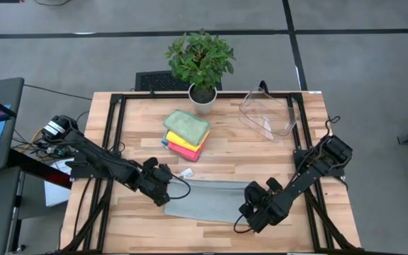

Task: Fold microfiber towels
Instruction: Fold the gray microfiber towel

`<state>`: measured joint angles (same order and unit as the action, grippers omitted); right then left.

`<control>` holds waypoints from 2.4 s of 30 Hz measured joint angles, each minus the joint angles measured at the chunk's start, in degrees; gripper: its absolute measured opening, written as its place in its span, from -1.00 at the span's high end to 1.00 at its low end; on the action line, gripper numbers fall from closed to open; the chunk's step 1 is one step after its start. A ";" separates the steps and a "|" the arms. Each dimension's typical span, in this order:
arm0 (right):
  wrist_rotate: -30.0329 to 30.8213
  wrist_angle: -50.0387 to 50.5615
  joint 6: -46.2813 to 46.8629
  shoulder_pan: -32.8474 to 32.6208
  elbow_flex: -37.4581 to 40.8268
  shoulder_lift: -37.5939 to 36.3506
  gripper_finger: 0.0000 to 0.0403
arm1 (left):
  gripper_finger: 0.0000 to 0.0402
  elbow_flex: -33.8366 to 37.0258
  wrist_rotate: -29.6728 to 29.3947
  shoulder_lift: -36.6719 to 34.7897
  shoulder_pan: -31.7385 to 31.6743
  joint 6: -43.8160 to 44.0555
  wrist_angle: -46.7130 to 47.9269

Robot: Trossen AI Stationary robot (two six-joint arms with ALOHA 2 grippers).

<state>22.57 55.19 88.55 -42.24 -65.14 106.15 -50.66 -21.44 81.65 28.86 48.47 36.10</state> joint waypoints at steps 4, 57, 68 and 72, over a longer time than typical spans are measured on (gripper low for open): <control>-1.26 -0.17 0.07 1.00 0.00 0.00 0.66 | 0.69 0.00 -0.24 0.00 -0.15 0.02 0.36; -11.85 -10.23 37.53 -8.00 -6.27 2.12 -0.13 | 0.16 4.05 9.13 0.02 -2.13 -2.82 -35.70; -12.79 -7.53 37.44 -6.01 -6.25 2.05 -0.13 | 0.16 4.07 9.12 0.02 -1.79 -2.24 -35.67; -13.43 -7.68 38.51 -6.08 -4.94 2.01 -0.13 | 0.16 4.07 9.10 0.02 -1.79 -2.20 -35.65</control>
<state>9.13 47.52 127.06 -48.31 -70.08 108.16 -46.59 -12.34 81.67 27.07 46.27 0.45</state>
